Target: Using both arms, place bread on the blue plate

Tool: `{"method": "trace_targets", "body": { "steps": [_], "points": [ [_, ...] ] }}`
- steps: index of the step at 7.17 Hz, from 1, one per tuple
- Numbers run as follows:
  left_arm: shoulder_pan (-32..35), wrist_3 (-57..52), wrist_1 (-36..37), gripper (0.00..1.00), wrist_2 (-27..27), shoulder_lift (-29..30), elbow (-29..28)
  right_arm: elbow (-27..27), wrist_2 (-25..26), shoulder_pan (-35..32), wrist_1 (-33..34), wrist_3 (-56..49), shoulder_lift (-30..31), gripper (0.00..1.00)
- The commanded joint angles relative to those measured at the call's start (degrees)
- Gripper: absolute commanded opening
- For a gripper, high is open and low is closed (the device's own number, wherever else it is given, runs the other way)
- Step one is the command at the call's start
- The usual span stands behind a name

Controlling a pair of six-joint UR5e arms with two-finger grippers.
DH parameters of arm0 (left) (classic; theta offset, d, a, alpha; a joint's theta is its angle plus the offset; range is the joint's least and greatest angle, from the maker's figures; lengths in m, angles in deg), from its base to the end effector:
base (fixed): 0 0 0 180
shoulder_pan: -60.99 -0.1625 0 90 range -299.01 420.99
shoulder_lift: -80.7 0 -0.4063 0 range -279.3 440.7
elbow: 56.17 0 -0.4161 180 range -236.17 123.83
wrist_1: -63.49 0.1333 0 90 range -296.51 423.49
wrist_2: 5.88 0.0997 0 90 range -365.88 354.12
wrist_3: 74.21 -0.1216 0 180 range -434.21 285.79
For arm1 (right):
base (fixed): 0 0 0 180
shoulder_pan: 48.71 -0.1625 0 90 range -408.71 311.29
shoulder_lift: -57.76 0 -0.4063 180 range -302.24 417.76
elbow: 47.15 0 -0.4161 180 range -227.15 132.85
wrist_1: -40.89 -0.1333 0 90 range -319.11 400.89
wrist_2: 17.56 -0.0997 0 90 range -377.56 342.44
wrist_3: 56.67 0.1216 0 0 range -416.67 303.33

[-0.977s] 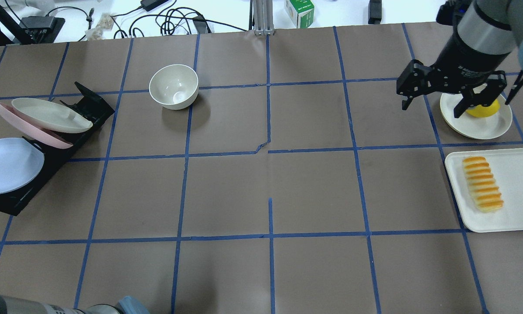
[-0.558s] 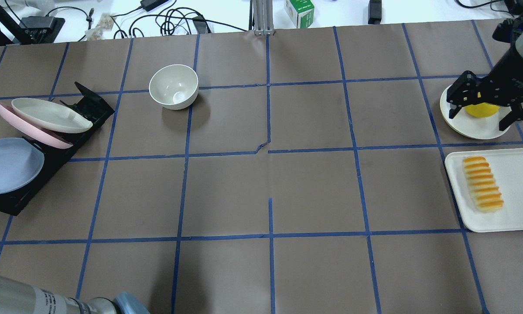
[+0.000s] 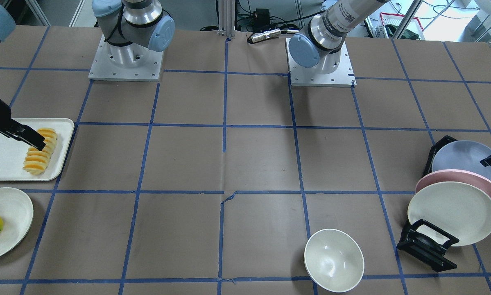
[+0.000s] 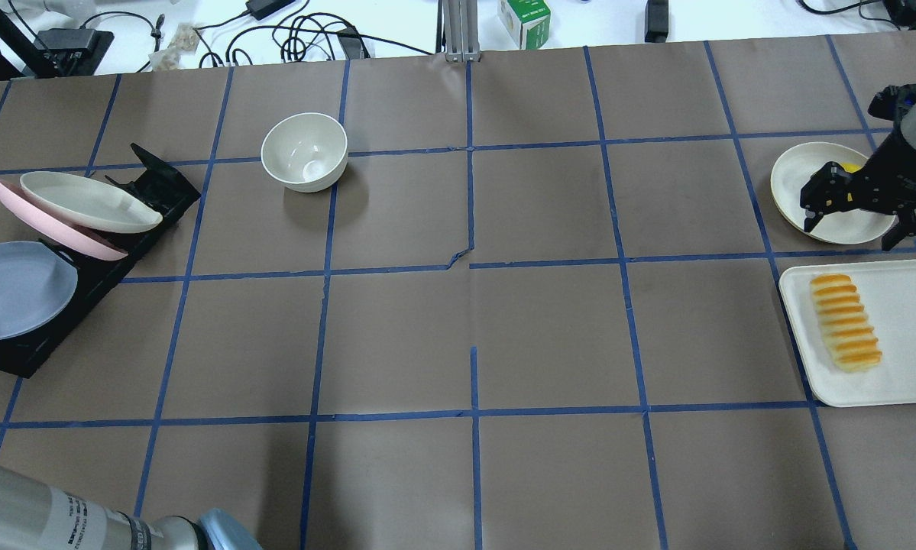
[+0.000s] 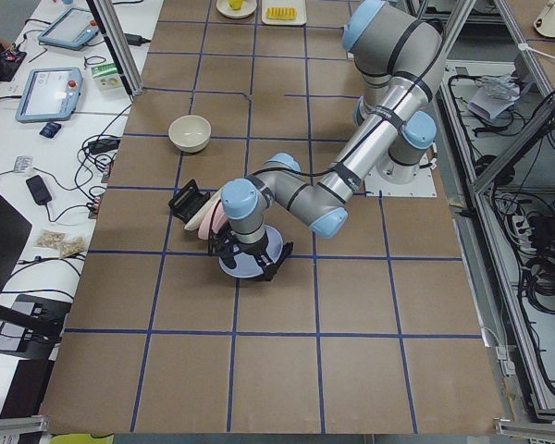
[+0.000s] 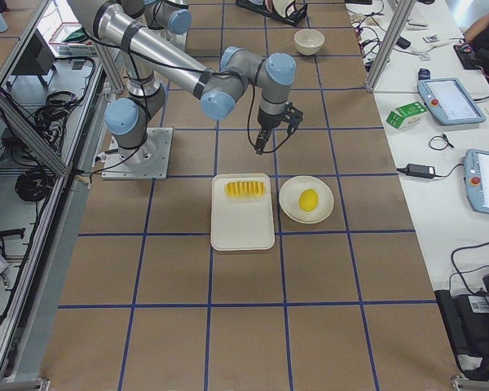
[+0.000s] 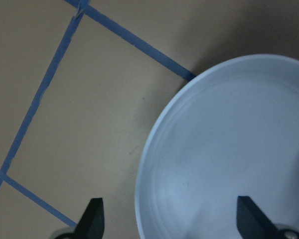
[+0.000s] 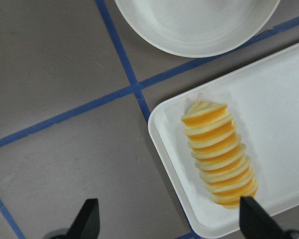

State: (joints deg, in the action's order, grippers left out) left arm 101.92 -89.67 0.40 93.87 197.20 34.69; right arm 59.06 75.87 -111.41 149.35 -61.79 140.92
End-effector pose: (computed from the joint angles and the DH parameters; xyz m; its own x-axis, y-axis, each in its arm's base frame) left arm 0.4169 -0.5107 0.2143 -0.8247 -0.5422 -0.1611 -0.5558 0.8297 0.0527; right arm -0.1269 -0.5207 0.2740 -0.9265 0.3727 0.0523 0.3760 0.9227 0.0850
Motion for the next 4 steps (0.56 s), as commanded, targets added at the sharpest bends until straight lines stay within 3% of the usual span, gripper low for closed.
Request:
{"method": "trace_targets", "body": {
  "steps": [1,2,3,4],
  "points": [
    [-1.03,-0.44,1.31,0.72,-0.25,0.39,0.37,5.48,2.45,2.14,8.74,-5.64,-3.43,1.00],
    [-1.21,-0.62,1.22,0.70,-0.34,0.39,0.45,7.50,2.81,2.23,14.79,-11.52,-4.40,1.00],
    [-1.21,-0.71,1.13,0.50,-0.17,0.13,0.37,8.83,2.81,2.23,18.86,-12.88,-5.20,1.00],
    [-1.21,-0.79,1.13,0.41,-0.25,0.13,0.54,8.93,2.90,2.40,19.16,-14.03,-6.16,1.00]
  ]
}}
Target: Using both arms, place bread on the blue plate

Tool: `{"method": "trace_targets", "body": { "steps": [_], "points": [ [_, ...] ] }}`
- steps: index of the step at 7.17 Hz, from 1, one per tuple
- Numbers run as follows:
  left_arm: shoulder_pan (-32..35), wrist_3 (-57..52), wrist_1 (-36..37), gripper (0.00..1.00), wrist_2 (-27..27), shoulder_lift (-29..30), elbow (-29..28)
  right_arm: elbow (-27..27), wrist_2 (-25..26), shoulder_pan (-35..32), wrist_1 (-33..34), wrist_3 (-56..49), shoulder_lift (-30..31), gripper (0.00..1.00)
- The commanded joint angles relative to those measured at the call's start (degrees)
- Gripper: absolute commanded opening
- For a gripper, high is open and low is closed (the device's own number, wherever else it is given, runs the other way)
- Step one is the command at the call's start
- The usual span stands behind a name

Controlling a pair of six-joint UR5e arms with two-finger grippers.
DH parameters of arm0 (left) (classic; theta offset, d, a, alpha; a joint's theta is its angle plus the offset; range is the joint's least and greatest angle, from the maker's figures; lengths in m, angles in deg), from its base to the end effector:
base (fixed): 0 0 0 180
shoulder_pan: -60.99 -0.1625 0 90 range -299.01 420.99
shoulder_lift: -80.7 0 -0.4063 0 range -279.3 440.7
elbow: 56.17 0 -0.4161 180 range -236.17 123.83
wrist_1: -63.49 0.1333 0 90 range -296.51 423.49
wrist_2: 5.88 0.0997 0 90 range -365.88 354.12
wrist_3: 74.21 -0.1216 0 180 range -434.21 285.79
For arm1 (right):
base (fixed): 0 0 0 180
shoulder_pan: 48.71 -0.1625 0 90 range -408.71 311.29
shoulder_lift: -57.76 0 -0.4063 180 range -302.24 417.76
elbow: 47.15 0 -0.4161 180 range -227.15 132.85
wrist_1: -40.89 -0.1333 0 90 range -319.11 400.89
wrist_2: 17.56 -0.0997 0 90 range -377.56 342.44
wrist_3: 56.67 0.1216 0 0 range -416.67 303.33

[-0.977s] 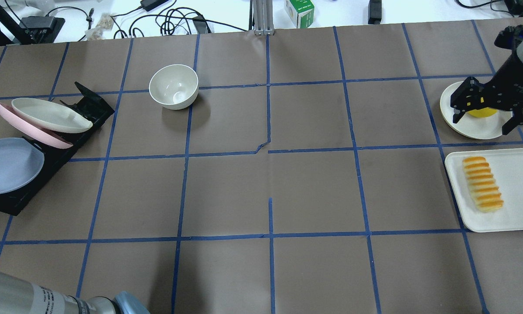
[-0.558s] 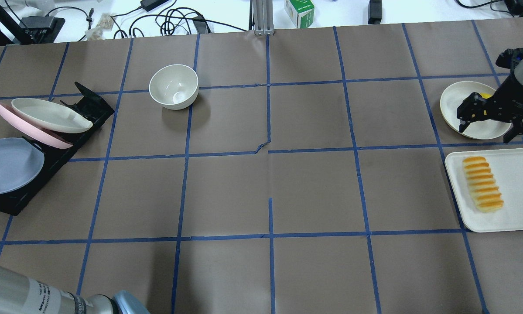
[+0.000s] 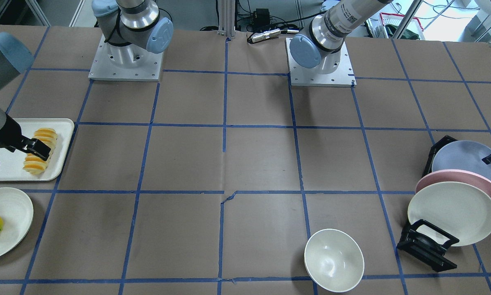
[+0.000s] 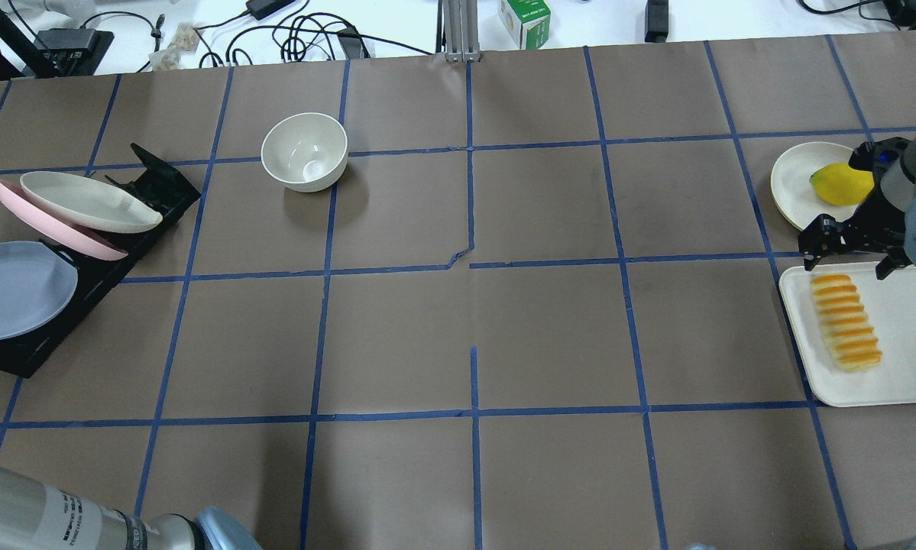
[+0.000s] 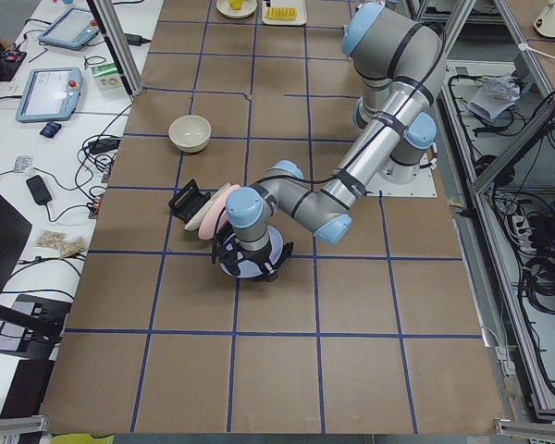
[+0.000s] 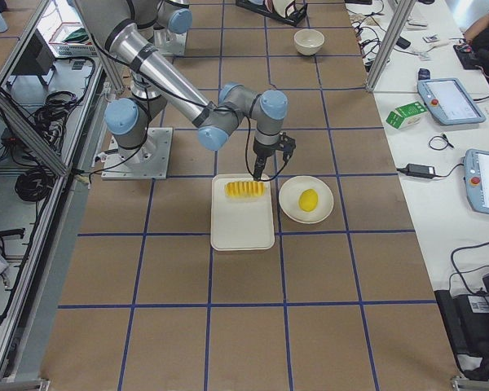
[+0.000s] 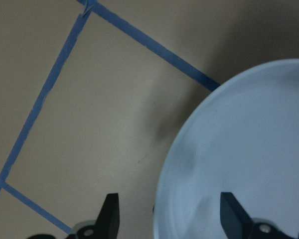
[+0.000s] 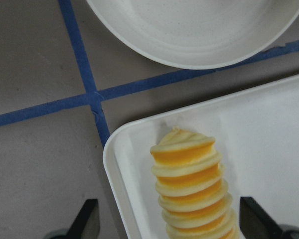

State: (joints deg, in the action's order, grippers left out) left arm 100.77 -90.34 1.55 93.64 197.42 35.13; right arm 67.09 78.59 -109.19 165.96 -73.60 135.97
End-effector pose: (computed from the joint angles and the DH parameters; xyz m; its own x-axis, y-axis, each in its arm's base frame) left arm 0.4269 -0.5028 0.2101 -0.8196 -0.5504 -0.1591 -0.5630 0.8252 0.0453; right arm -0.1502 -0.5093 0.1929 -0.9720 0.2138 0.0976 0.2191 0.9746 0.0472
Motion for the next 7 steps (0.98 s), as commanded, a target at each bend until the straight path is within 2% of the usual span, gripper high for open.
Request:
{"method": "trace_targets", "body": {
  "steps": [1,2,4,7],
  "points": [
    [-0.06,-0.13,-0.19,0.33,-0.11,-0.09,0.19,0.99,0.18,1.66,2.55,-4.58,-2.27,1.00],
    [-0.06,-0.21,-0.54,0.26,-0.19,-0.18,0.19,1.16,0.09,4.20,2.63,-11.48,-3.15,1.00],
    [-0.06,-0.13,-0.72,0.00,-0.20,-1.23,0.19,1.25,0.00,5.28,2.55,-13.39,-4.56,1.00],
    [-0.06,-0.39,-1.25,0.00,0.07,-1.32,0.19,1.52,-0.53,5.28,2.46,-13.56,-5.96,1.00]
  ]
}}
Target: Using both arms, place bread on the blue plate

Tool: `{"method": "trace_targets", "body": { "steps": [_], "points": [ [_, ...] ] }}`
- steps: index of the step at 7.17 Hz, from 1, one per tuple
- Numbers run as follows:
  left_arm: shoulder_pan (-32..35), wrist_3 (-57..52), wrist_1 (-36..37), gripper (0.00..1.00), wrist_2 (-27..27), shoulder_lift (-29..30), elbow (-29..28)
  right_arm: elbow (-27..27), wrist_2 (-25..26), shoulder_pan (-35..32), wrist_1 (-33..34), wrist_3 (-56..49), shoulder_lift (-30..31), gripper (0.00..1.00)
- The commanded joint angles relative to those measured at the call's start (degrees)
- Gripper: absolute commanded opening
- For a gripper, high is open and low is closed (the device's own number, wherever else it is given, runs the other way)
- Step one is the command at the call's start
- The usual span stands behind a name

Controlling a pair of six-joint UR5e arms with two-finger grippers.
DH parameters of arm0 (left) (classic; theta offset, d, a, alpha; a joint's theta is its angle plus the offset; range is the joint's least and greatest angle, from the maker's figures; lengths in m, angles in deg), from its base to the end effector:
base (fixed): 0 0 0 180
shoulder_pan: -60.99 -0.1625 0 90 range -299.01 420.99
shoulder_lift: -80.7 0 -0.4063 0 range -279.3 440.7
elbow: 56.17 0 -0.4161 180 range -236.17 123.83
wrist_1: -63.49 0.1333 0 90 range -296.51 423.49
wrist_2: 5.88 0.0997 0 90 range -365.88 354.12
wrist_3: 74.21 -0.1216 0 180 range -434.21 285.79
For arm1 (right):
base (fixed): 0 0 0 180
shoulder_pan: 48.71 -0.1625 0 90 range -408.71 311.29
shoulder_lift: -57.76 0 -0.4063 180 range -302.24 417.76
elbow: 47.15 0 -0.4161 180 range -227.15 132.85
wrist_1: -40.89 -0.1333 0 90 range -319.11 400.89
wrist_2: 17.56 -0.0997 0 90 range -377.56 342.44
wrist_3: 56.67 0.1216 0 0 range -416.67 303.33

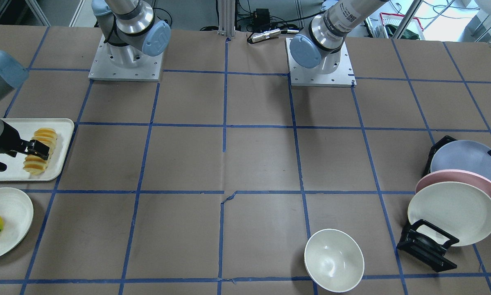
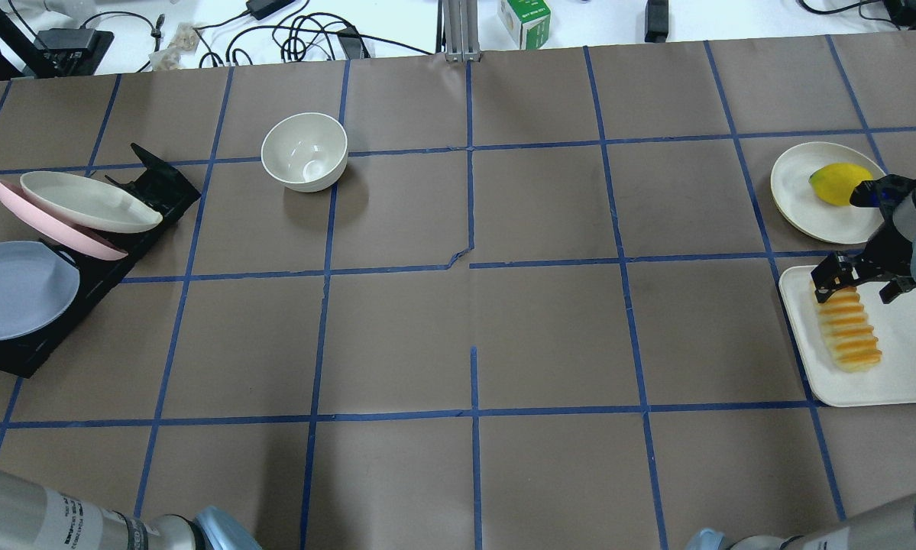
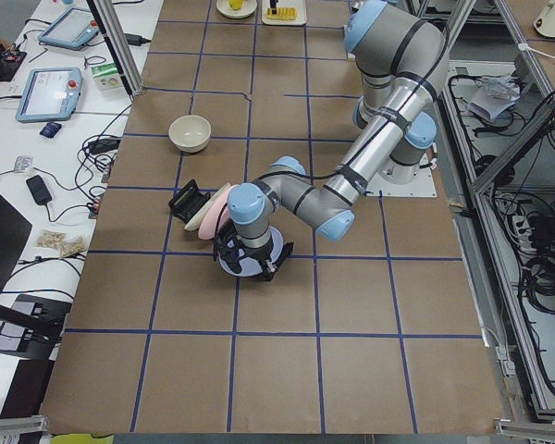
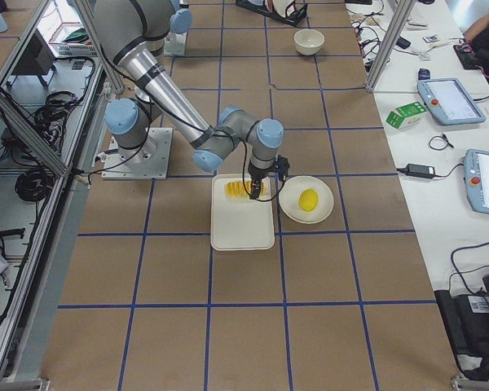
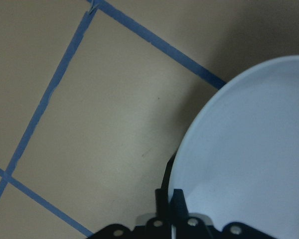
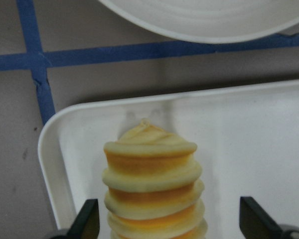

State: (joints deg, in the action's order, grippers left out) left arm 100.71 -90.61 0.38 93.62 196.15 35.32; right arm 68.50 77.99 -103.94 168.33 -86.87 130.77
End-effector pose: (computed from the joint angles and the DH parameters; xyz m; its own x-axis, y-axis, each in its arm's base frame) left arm 0.4239 -0.4994 0.2208 -0.8219 -0.5472 -0.1581 -0.5599 0.8272 0.0474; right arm -0.1928 -0.4908 0.1396 -0.9966 0.0728 0.0377 0.0771 0.9889 0.1268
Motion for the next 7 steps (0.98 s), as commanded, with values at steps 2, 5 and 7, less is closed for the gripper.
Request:
{"method": "trace_targets", "body": {
  "steps": [2,5,7],
  "points": [
    [0.09,-0.21,-4.88,0.00,0.43,-2.06,-1.57,-0.07,0.25,0.03,-0.79,-0.64,-0.85,0.84],
    [-1.31,-5.64,-12.00,0.00,4.12,-7.32,-2.28,-0.06,-0.28,0.03,-7.61,0.06,2.03,0.00],
    [-0.62,-3.74,-21.76,0.00,4.48,-13.99,-1.51,-0.33,-0.10,-0.32,-12.72,-0.03,6.07,0.00]
  ]
}}
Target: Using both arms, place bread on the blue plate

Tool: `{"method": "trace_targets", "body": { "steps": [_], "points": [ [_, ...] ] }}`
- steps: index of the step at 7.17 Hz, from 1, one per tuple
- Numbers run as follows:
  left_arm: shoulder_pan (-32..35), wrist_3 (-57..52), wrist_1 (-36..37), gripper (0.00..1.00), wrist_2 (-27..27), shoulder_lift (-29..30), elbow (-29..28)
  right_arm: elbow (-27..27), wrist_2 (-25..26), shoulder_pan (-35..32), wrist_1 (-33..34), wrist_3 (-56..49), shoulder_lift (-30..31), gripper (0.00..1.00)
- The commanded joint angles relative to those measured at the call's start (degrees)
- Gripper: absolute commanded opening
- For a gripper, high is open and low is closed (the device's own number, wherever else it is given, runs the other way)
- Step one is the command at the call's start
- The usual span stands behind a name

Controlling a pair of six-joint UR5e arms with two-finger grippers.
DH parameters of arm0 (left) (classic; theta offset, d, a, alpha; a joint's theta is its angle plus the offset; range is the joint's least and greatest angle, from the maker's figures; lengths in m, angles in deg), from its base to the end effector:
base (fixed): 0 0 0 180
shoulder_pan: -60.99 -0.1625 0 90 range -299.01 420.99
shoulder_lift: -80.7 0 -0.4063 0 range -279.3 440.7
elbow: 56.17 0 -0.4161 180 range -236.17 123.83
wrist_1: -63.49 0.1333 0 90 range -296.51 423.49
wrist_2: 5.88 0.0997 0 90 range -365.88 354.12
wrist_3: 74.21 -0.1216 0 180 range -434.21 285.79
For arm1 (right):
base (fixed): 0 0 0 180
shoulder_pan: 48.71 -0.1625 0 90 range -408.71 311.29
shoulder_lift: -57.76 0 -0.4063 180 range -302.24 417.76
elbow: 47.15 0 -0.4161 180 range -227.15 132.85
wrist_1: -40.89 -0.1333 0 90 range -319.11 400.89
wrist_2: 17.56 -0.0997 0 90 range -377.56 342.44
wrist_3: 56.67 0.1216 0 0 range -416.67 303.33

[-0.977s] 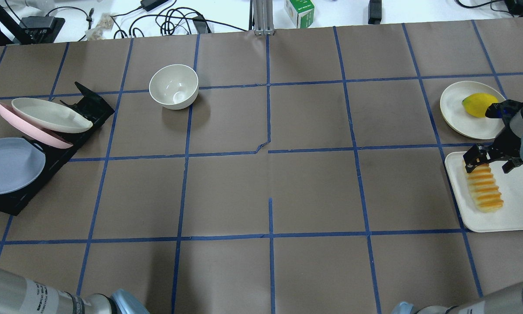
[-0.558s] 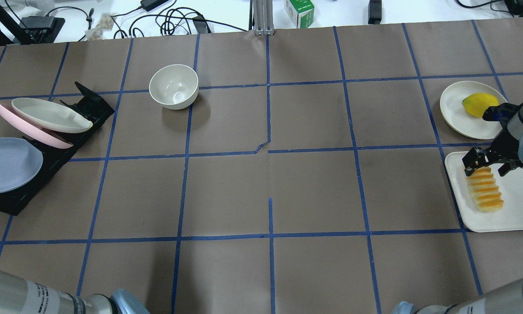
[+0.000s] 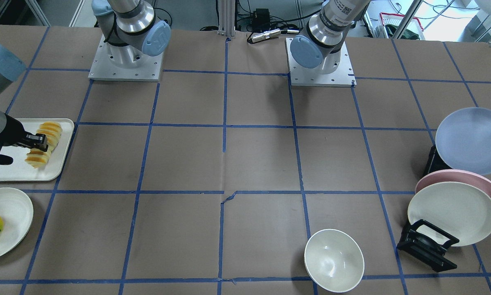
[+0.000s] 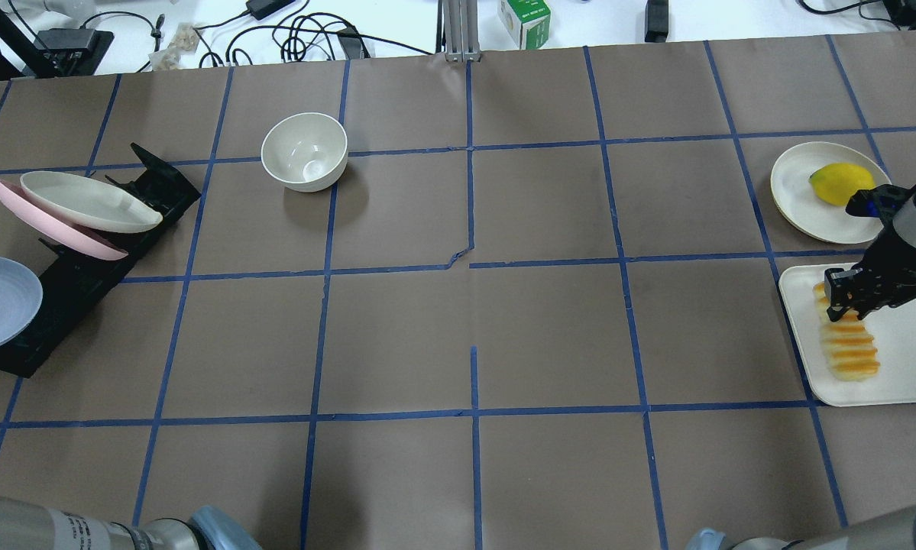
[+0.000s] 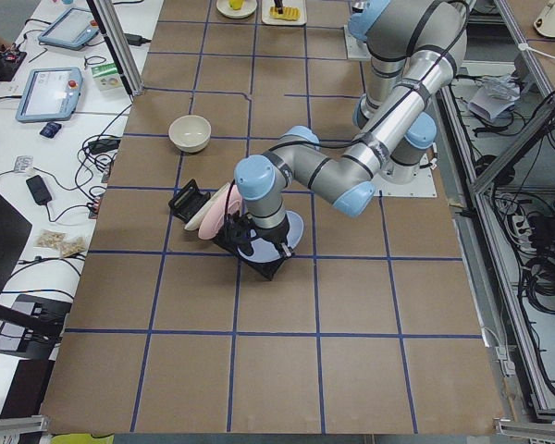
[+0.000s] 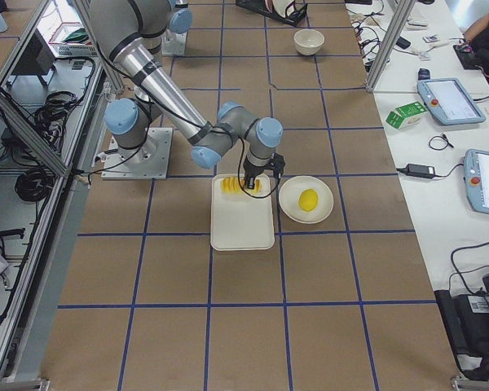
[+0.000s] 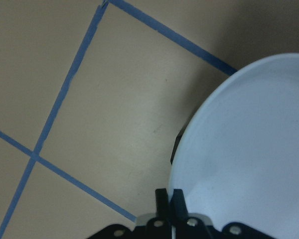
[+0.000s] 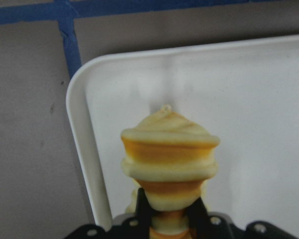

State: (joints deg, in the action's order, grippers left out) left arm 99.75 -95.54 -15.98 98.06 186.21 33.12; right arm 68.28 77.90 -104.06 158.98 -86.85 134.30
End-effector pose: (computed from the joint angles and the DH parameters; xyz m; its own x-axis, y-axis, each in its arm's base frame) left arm 0.4040 -0.4577 0.3226 -0.8619 -0.4674 -0.1967 -0.4982 0.8528 0.1567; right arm -0.1806 -0.4753 0.1588 -0.9974 0.0704 -0.0134 0.0660 0.9757 0.2090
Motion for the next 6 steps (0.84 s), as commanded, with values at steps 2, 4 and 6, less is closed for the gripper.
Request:
{"method": "trace_targets", "body": {
  "steps": [2,4,6],
  "points": [
    [5.15,8.97,-15.31,0.00,-3.19,-9.68,2.98,-4.73,-0.53,-1.16,-8.71,-0.40,5.01,0.00],
    [14.01,20.83,-20.98,0.00,-9.95,-13.21,7.36,-11.60,-0.97,-5.81,-15.32,0.12,4.49,0.00],
    [27.17,23.43,-19.33,0.00,-18.21,-12.27,10.97,-12.41,-0.89,-10.55,-15.52,3.96,5.19,0.00]
  ]
}}
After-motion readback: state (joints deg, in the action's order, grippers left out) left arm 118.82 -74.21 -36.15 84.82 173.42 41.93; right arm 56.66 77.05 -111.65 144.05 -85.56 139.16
